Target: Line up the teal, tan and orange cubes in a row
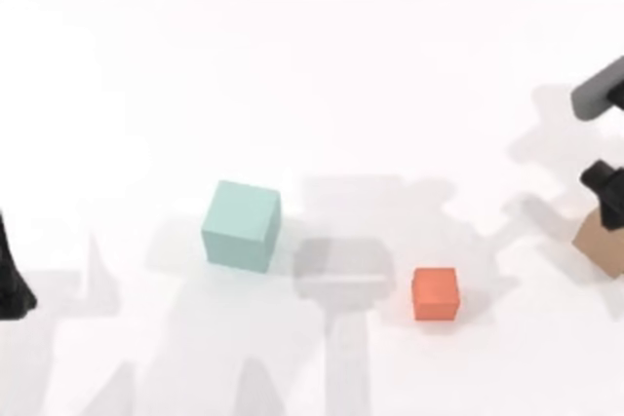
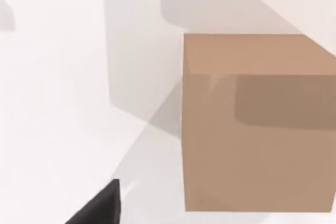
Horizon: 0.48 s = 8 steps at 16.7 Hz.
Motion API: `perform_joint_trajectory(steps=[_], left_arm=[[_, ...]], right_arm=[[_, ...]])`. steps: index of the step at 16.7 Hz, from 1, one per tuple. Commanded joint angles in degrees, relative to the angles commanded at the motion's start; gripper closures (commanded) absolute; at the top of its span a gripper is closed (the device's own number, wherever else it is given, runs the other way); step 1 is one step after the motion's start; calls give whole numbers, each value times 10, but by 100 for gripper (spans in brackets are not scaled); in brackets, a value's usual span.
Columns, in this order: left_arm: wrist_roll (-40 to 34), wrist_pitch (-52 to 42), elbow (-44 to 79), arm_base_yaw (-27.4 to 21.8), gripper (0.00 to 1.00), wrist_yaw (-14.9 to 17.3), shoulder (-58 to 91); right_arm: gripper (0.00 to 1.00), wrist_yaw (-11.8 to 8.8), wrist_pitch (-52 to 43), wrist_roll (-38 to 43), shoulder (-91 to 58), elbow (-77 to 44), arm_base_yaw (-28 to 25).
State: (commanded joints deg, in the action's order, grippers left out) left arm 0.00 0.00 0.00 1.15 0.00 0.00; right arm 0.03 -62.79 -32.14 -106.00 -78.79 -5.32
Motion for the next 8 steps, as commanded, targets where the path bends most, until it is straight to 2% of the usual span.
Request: perform_joint_trajectory(steps=[3,8], left_arm=[[0,0,0,0,0,0,0],[0,0,0,0,0,0,0]], right_arm=[[0,0,7,-1,-7,2,2],[0,0,98,0,-40,57,0]])
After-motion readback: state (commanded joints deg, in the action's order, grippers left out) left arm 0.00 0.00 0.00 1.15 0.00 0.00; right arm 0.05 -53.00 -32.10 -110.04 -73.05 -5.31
